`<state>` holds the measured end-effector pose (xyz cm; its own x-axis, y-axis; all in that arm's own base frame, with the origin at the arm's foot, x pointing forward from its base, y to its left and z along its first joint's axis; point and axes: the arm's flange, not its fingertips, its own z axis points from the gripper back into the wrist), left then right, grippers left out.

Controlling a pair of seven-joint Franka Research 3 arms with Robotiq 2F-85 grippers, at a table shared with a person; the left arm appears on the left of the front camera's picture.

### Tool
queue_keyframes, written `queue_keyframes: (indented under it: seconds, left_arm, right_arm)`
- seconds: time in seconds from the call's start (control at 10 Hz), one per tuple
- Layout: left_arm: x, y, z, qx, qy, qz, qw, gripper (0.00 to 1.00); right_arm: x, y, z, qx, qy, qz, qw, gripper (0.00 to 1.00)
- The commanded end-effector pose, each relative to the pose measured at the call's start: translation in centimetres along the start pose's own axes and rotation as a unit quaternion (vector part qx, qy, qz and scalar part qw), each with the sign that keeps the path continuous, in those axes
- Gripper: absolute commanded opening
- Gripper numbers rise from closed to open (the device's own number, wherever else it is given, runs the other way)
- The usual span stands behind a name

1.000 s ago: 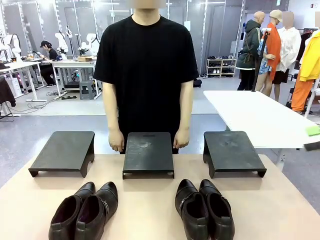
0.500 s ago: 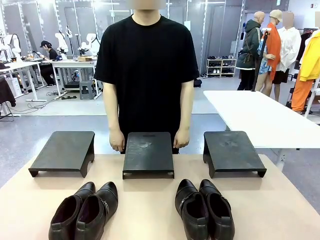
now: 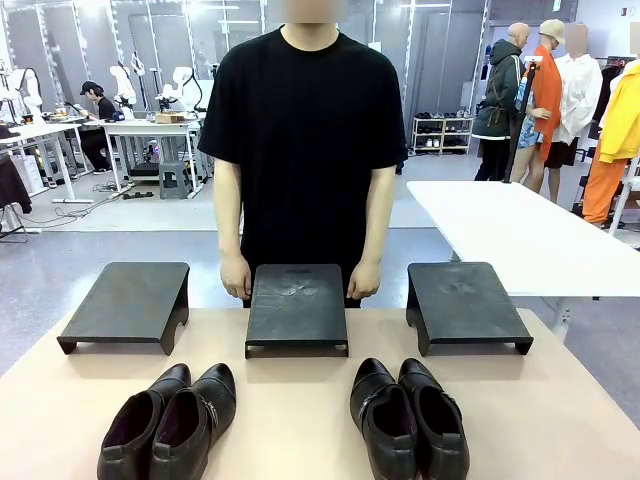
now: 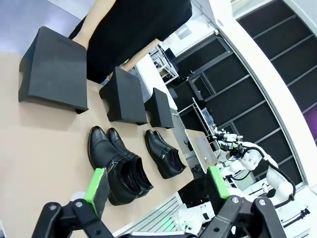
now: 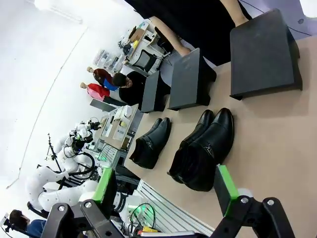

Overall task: Place the shoes on the stand as instructed by the person.
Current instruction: Pick up one pair of Shoes and place it on the Shoes Stand indicated by the person.

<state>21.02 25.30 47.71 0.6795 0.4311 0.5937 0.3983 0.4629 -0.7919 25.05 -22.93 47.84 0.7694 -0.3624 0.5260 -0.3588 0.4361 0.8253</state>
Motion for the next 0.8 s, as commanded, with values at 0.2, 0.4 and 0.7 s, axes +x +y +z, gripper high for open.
queue_keyframes:
  seconds: [0.2,0.4,0.7]
  left_arm:
    - [0.07,-0.03,0.17,-0.01,-0.001,-0.008,1.0,1.0]
    - [0.07,-0.03,0.17,-0.01,-0.001,-0.008,1.0,1.0]
    - [0.07,-0.03,0.17,-0.01,-0.001,-0.008,1.0,1.0]
  right_arm:
    - [0.12,0.11,0.06,0.005,-0.001,0.006,1.0,1.0]
    - [0.12,0.11,0.06,0.005,-0.001,0.006,1.0,1.0]
    - [0.12,0.11,0.06,0.005,-0.001,0.006,1.0,1.0]
